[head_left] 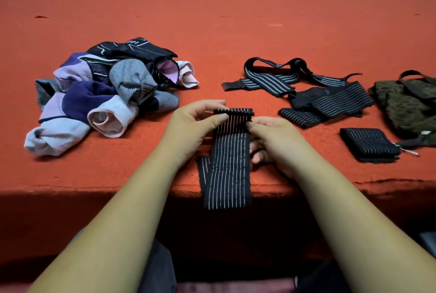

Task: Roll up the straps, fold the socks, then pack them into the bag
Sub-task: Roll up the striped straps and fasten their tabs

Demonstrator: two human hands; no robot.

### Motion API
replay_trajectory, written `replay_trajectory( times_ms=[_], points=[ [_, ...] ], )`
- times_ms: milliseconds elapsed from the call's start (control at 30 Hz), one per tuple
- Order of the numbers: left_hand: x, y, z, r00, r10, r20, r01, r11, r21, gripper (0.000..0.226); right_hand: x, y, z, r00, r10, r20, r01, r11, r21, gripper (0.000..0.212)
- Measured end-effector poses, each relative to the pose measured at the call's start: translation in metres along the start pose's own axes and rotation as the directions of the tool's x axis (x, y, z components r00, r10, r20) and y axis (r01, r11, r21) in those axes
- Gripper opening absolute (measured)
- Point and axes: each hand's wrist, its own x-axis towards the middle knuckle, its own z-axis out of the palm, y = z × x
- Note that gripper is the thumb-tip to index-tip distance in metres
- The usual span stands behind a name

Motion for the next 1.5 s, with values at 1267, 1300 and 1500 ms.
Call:
replay_trajectory(
  times_ms=[1267,1300,1500],
  points=[
    [-0.007,-0.002,0.001,0.974,-0.224,-0.04,0.208,0.948,-0.242,0.031,-0.007,0.008,-0.008,0.986,-0.163,0.019,0.164,0.982,-0.098,0.01],
    [-0.007,-0.002,0.0,0.974,-0.222,-0.036,0.208,0.951,-0.23,0.029,-0.007,0.008,-0.007,0.986,-0.165,0.009,0.165,0.98,-0.11,0.01],
    [-0.01,-0.005,0.004,0.986,-0.158,0.058,0.161,0.986,-0.05,0.025,-0.005,0.012,-0.005,0.984,-0.18,0.002,0.179,0.982,-0.051,0.017]
  ],
)
